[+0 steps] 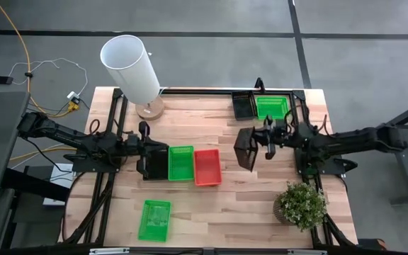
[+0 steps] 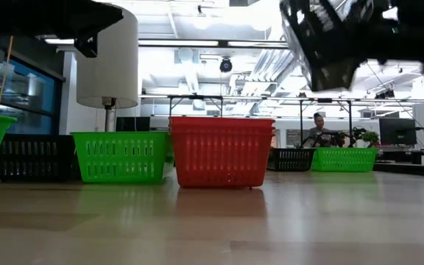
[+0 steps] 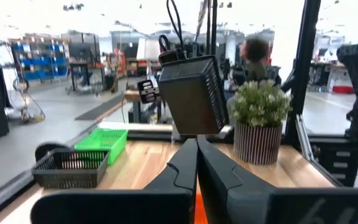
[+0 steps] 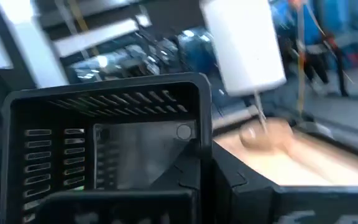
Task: Stack baskets by color
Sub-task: Stack the bottom right black bin on top of the top black bin
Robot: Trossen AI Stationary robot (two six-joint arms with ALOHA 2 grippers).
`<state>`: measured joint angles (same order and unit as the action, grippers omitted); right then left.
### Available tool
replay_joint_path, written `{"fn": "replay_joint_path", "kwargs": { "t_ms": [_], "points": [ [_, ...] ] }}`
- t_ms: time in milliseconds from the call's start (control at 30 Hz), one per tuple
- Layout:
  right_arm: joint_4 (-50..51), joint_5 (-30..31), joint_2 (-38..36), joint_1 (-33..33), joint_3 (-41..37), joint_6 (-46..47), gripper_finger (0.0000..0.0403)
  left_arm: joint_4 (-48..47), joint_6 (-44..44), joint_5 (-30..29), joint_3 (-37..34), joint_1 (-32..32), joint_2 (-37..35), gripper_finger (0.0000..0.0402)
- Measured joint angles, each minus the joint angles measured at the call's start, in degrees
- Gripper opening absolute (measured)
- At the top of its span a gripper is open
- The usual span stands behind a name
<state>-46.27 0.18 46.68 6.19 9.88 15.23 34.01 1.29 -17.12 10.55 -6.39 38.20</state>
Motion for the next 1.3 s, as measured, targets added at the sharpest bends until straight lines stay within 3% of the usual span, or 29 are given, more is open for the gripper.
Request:
{"fn": "replay_joint_path", "kwargs": {
  "t_ms": [200, 700, 767, 900, 1100, 1200, 1300],
  "points": [
    [3.94, -7.51, 1.01, 1.71, 6.83, -3.58, 0.0000, 3.35, 1.91, 0.00, 0.04, 0.00, -0.02, 0.0000],
    [6.24, -5.92, 1.44, 1.56, 6.94, -3.39, 0.0000, 3.13, 1.88, 0.00, 0.04, 0.00, -0.01, 0.0000],
    [6.46, -2.65, 1.59, 1.51, 6.94, -3.35, 0.0000, 3.14, 1.89, 0.00, 0.04, 0.00, 0.00, 0.0000],
    [10.75, 10.98, 3.99, 2.98, 10.20, -1.28, 0.0000, 3.11, 1.84, 0.00, 0.04, 0.00, -0.02, 0.0000],
    [34.81, 26.24, 13.30, 11.75, 26.09, -1.11, 0.0000, 3.12, 1.78, 0.00, 0.04, 0.00, 0.00, 0.0000],
    [41.91, 26.48, 19.63, 19.07, 33.31, 0.08, 0.0000, 3.12, 1.71, 0.00, 0.04, 0.00, -0.02, 0.0000],
    [46.61, 20.56, 26.32, 27.19, 38.68, 3.58, 0.0000, 3.12, 1.69, 0.00, 0.04, 0.00, -0.02, 0.0000]
  ]
}}
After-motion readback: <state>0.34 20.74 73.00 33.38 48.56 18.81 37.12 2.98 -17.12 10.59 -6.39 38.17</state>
